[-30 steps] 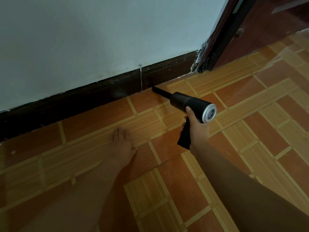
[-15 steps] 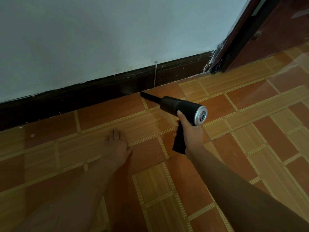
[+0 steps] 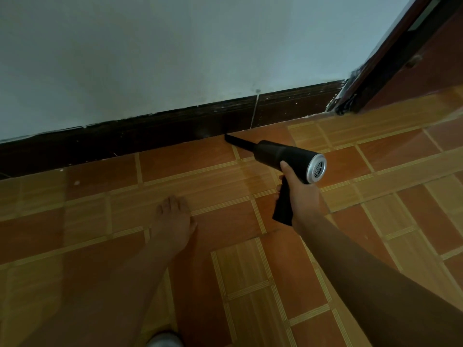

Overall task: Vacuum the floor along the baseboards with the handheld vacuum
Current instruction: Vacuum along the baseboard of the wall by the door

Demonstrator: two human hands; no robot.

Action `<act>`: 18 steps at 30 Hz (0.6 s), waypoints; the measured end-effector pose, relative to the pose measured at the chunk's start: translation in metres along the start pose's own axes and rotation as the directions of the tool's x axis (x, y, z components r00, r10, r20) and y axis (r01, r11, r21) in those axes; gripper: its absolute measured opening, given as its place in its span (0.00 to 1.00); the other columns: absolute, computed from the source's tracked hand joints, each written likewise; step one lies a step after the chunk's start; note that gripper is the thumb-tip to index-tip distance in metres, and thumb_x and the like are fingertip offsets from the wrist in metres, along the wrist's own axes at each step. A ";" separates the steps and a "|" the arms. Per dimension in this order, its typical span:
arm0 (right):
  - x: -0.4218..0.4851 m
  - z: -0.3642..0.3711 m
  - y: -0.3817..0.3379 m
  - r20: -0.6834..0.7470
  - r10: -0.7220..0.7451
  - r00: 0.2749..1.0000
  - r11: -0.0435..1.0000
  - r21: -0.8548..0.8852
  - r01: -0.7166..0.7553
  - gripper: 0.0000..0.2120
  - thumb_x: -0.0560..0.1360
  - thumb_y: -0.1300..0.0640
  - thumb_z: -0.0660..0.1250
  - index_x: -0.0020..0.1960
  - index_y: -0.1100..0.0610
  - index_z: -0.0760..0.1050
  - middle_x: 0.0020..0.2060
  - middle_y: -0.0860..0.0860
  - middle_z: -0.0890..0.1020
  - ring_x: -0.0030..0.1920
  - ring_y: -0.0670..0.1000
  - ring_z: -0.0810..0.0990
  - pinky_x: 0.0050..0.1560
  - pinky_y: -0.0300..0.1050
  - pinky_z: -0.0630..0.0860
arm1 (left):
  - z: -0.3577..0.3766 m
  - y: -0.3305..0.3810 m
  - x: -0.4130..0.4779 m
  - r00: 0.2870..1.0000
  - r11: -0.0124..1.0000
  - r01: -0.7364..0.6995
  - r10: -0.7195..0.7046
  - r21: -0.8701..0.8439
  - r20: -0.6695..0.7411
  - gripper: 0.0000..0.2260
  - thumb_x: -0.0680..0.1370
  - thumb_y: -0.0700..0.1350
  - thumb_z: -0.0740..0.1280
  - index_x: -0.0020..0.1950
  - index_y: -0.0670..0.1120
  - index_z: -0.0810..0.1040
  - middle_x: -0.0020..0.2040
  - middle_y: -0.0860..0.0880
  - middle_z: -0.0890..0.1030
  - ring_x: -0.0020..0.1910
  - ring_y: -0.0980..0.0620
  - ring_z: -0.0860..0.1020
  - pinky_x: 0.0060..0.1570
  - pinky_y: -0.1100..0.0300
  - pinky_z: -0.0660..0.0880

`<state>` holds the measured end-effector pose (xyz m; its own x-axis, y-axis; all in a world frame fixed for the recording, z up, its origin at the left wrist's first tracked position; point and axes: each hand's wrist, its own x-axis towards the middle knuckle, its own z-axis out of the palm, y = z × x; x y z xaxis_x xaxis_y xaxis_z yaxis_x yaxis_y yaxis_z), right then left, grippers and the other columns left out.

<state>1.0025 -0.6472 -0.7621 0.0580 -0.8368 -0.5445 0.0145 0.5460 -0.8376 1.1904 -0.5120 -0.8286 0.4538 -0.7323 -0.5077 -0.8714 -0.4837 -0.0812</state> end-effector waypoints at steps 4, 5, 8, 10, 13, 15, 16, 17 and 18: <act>-0.003 0.010 0.006 0.023 -0.017 1.000 1.000 -0.009 0.017 0.11 0.71 0.52 0.72 0.48 0.57 0.76 0.33 0.52 0.78 0.29 0.48 0.76 0.33 0.43 0.76 | 0.004 -0.013 -0.006 0.999 1.000 0.022 -0.022 -0.013 0.023 0.31 0.81 0.57 0.54 0.77 0.39 0.50 0.77 0.38 0.53 0.76 0.41 0.53 0.75 0.50 0.53; -0.003 0.013 0.008 0.032 -0.018 0.999 1.000 -0.014 0.019 0.11 0.71 0.52 0.72 0.48 0.57 0.76 0.33 0.52 0.78 0.30 0.48 0.76 0.33 0.42 0.76 | 0.006 -0.015 -0.007 0.999 1.000 0.022 -0.022 -0.017 0.032 0.32 0.81 0.57 0.54 0.77 0.39 0.49 0.77 0.38 0.52 0.76 0.41 0.52 0.75 0.50 0.53; -0.005 0.024 0.013 0.060 -0.026 0.998 0.999 -0.034 0.029 0.12 0.71 0.52 0.72 0.50 0.57 0.76 0.36 0.53 0.79 0.33 0.49 0.77 0.39 0.45 0.77 | 0.012 -0.022 -0.010 0.996 0.999 -0.021 0.025 -0.042 0.089 0.35 0.80 0.58 0.55 0.78 0.40 0.45 0.77 0.37 0.46 0.77 0.41 0.47 0.76 0.50 0.49; -0.006 0.030 0.017 0.072 -0.021 0.997 0.998 -0.057 0.026 0.18 0.69 0.50 0.73 0.54 0.58 0.76 0.40 0.55 0.80 0.38 0.51 0.78 0.46 0.50 0.77 | 0.013 -0.027 -0.011 0.990 0.997 -0.047 0.055 -0.064 0.128 0.37 0.80 0.59 0.57 0.78 0.40 0.43 0.77 0.38 0.42 0.77 0.42 0.43 0.76 0.51 0.47; -0.007 0.033 0.018 0.088 0.002 0.996 0.999 -0.051 0.002 0.17 0.70 0.50 0.73 0.53 0.58 0.76 0.37 0.54 0.79 0.35 0.50 0.78 0.40 0.47 0.77 | 0.013 -0.030 -0.009 0.986 0.996 -0.066 0.073 -0.053 0.147 0.38 0.80 0.59 0.58 0.78 0.40 0.41 0.77 0.37 0.40 0.77 0.42 0.41 0.75 0.51 0.45; -0.007 0.031 0.017 0.073 0.006 0.997 0.999 -0.054 -0.002 0.16 0.70 0.50 0.73 0.51 0.58 0.76 0.36 0.54 0.79 0.34 0.50 0.78 0.39 0.46 0.77 | 0.013 -0.029 -0.009 0.986 0.997 -0.066 0.073 -0.051 0.152 0.38 0.80 0.58 0.58 0.78 0.40 0.41 0.77 0.37 0.39 0.77 0.41 0.41 0.75 0.51 0.45; -0.007 0.029 0.015 0.061 0.000 0.998 0.998 -0.055 0.003 0.14 0.70 0.50 0.73 0.50 0.58 0.76 0.36 0.53 0.79 0.33 0.49 0.78 0.39 0.46 0.77 | 0.012 -0.028 -0.008 0.985 0.997 -0.066 0.073 -0.050 0.154 0.38 0.80 0.58 0.58 0.78 0.40 0.41 0.77 0.36 0.39 0.77 0.41 0.41 0.75 0.51 0.45; -0.007 0.027 0.013 0.049 -0.004 0.999 0.999 -0.054 0.006 0.12 0.70 0.51 0.73 0.48 0.57 0.76 0.35 0.52 0.79 0.32 0.49 0.77 0.37 0.45 0.77 | 0.012 -0.028 -0.008 0.985 0.996 -0.068 0.075 -0.050 0.155 0.38 0.80 0.58 0.58 0.78 0.40 0.41 0.77 0.36 0.39 0.77 0.41 0.41 0.75 0.51 0.45; -0.008 0.024 0.010 0.041 -0.006 0.999 0.999 -0.050 0.008 0.10 0.71 0.51 0.72 0.46 0.56 0.76 0.34 0.52 0.79 0.31 0.48 0.77 0.35 0.44 0.76 | 0.012 -0.028 -0.008 0.985 0.996 -0.069 0.076 -0.052 0.157 0.38 0.79 0.58 0.59 0.78 0.40 0.41 0.77 0.36 0.39 0.77 0.41 0.41 0.75 0.51 0.44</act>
<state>1.0260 -0.6339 -0.7656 0.0984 -0.8375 -0.5375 -0.0355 0.5369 -0.8429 1.2091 -0.4869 -0.8323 0.3513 -0.6829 -0.6405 -0.8896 -0.4567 -0.0011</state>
